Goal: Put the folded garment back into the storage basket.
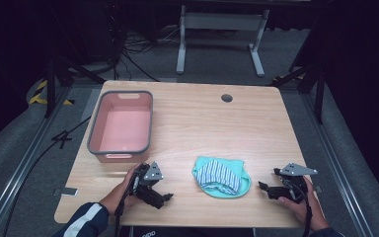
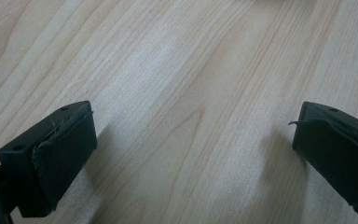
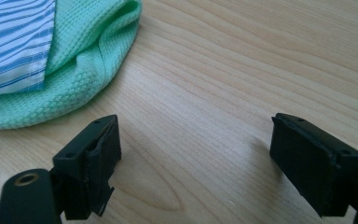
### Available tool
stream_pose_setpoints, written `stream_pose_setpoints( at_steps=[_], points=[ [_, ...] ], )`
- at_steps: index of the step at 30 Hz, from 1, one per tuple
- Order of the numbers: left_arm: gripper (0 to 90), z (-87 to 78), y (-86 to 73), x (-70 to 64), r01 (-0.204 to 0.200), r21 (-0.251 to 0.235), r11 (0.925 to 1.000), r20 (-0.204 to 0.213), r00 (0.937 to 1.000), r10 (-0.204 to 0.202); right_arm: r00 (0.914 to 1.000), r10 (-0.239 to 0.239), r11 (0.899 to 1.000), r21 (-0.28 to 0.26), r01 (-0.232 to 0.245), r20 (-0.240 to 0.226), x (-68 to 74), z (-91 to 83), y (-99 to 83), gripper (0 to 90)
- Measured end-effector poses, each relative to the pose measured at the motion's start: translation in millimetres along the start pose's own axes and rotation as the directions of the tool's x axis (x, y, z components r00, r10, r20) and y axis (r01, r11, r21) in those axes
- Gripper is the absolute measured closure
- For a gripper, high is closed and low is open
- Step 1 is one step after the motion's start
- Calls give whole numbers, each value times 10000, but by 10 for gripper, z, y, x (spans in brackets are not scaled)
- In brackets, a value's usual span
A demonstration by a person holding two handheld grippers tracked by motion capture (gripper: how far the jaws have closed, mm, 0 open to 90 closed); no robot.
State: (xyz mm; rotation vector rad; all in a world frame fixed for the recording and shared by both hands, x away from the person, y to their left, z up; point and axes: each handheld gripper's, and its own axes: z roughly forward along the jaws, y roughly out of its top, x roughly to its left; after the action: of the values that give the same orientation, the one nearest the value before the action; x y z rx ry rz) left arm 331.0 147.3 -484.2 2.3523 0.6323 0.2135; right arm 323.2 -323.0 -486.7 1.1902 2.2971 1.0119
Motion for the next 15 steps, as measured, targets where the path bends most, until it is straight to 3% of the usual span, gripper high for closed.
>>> stream_pose_setpoints(
  at_steps=[15],
  points=[
    [0,-2,0,10,-98,1,10000,17,10000,98,10000,-60,10000,11,60,-5,-11,-3,-5,161]
  ],
)
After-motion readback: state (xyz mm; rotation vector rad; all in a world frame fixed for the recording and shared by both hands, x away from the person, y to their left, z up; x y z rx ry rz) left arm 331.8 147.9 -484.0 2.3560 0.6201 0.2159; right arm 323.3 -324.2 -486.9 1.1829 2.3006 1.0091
